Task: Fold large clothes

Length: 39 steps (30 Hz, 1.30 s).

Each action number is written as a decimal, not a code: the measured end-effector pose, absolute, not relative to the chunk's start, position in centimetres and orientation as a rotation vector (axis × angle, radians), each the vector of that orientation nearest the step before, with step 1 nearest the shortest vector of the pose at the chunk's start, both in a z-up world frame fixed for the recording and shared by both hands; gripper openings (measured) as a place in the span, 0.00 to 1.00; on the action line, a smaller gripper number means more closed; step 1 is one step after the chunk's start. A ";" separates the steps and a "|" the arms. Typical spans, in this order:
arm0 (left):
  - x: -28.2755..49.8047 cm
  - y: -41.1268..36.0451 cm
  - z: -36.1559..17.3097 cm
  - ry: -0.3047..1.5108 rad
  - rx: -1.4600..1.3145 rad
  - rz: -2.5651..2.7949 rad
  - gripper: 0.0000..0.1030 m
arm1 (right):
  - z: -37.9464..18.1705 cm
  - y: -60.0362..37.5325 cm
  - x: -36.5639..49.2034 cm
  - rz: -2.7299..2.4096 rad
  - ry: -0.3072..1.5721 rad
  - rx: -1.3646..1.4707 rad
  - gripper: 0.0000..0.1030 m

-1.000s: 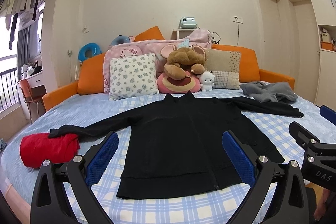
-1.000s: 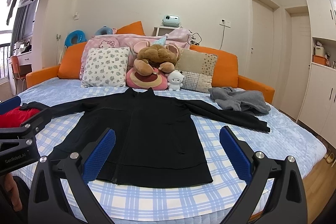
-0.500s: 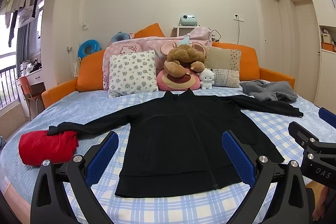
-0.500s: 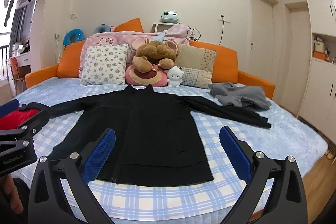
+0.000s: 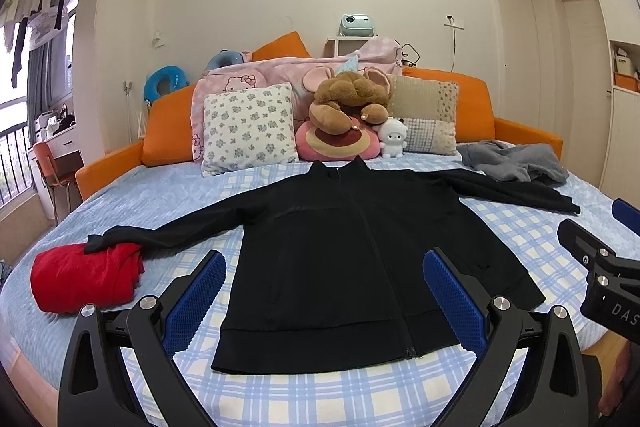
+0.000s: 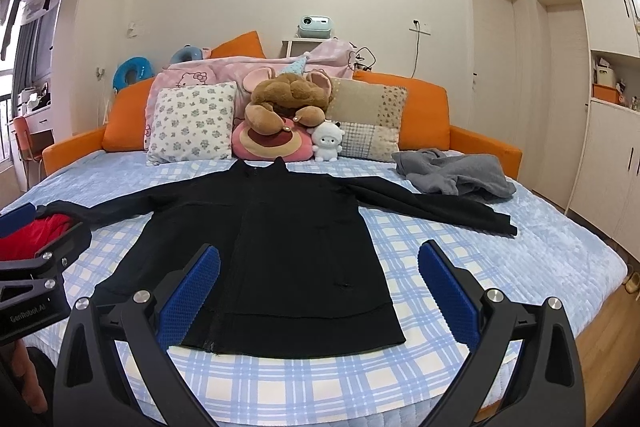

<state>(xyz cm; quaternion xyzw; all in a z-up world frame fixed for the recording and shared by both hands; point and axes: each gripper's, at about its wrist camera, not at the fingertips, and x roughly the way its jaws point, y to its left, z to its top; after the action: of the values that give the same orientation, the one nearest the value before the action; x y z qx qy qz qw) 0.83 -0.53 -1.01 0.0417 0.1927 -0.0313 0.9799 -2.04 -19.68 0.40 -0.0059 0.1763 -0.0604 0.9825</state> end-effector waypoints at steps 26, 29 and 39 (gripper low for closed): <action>5.4 -5.1 0.7 0.360 0.140 -0.156 0.97 | 0.3 -23.8 0.9 -0.215 0.357 -0.006 0.95; 6.6 -6.8 1.0 0.360 0.151 -0.180 0.97 | 0.1 -24.9 1.5 -0.230 0.356 -0.015 0.95; 13.1 -14.0 0.6 0.432 0.173 -0.304 0.97 | 0.1 -31.6 4.6 -0.280 0.355 0.005 0.95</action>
<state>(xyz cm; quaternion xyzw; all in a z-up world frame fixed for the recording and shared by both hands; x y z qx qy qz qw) 13.07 -14.02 0.59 0.0855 0.2131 -0.1500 0.9617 4.59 -31.56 0.06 0.0026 0.1760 -0.1386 0.9746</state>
